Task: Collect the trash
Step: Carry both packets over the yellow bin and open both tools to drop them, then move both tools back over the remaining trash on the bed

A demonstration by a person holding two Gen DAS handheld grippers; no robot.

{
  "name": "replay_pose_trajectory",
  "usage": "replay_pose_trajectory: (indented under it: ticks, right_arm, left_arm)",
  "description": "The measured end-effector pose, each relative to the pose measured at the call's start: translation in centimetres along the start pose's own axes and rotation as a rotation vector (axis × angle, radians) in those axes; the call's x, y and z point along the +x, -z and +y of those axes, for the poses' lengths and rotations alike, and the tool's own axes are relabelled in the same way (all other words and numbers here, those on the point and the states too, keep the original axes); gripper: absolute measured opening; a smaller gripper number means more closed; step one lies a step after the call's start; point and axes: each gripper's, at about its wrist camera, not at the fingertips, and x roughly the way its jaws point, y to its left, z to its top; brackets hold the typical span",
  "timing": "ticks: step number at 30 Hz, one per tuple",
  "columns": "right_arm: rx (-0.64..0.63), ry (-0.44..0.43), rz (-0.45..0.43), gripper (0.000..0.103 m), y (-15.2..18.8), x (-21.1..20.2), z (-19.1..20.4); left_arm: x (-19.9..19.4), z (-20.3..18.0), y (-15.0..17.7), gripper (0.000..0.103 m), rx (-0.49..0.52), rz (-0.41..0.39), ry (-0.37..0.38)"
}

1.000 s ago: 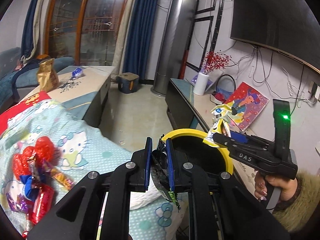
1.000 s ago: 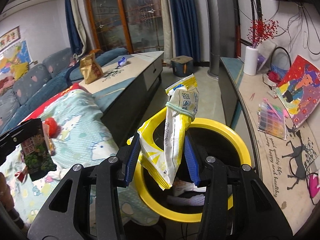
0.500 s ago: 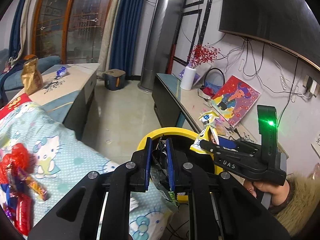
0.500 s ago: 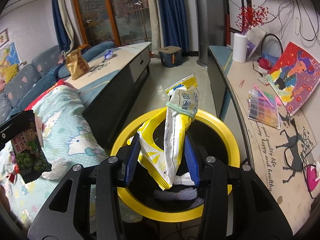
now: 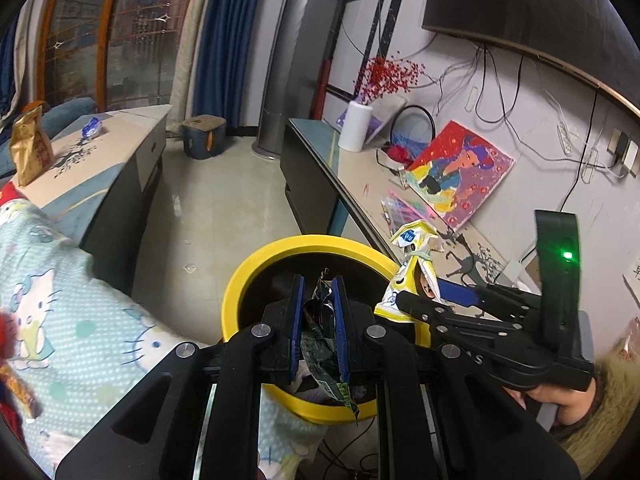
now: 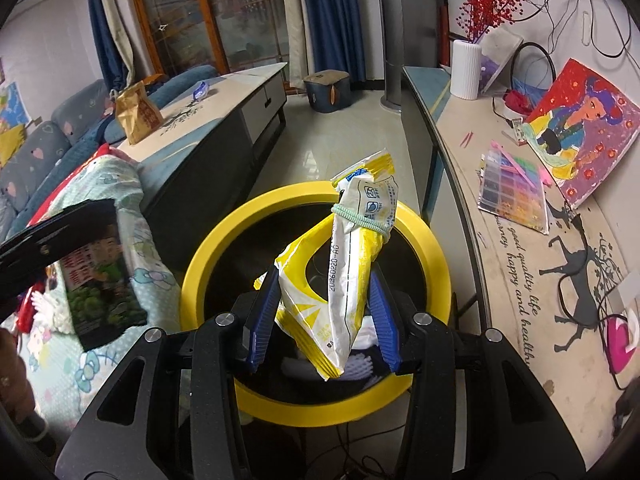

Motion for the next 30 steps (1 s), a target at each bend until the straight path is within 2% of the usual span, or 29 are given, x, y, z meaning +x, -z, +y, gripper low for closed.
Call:
replay_pose_trajectory:
  ticks: [3,5,6,7,8,9,10,12,17,24,30]
  right_arm:
    - [0.012,0.005,0.016,0.040,0.1,0.4,-0.6]
    - [0.027,0.017,0.015,0.052,0.2,0.5,-1.0]
    - [0.035,0.022,0.015,0.053,0.1,0.5,-1.3]
    - [0.040,0.031,0.013,0.057,0.1,0.4,-1.4]
    - [0.048,0.039,0.006,0.060,0.1,0.3,-1.6]
    - [0.057,0.044,-0.001,0.061,0.0,0.2,-1.8]
    - [0.063,0.047,-0.005,0.063,-0.1,0.1,-1.9]
    - [0.078,0.062,-0.022,0.067,-0.1,-0.2,-2.2]
    - [0.103,0.060,-0.049,0.075,-0.4,-0.8,-2.1]
    - [0.070,0.020,-0.071,0.077,-0.6,-1.6,-0.2]
    - [0.017,-0.027,-0.089,0.081,-0.5,-2.4,2.2]
  left_arm:
    - [1.4,0.0,-0.3,0.015,-0.007,0.015,-0.005]
    - [2.4,0.3,-0.4,0.021,-0.028,0.028,-0.008]
    - [2.8,0.5,-0.5,0.030,-0.037,0.035,-0.006]
    - [3.1,0.7,-0.5,0.046,-0.047,0.045,-0.005]
    - [3.3,1.0,-0.4,0.057,-0.062,0.055,-0.006]
    - [3.2,1.1,-0.4,0.074,-0.072,0.052,-0.005]
    - [2.8,1.4,-0.3,0.086,-0.083,0.034,-0.007]
    - [2.0,1.7,-0.2,0.095,-0.091,0.012,-0.013]
    - [-0.2,2.3,0.0,0.096,-0.105,-0.030,-0.058]
    - [-3.3,3.3,0.9,0.096,-0.111,-0.082,-0.107]
    - [-6.1,5.0,1.8,0.096,-0.125,-0.131,-0.195]
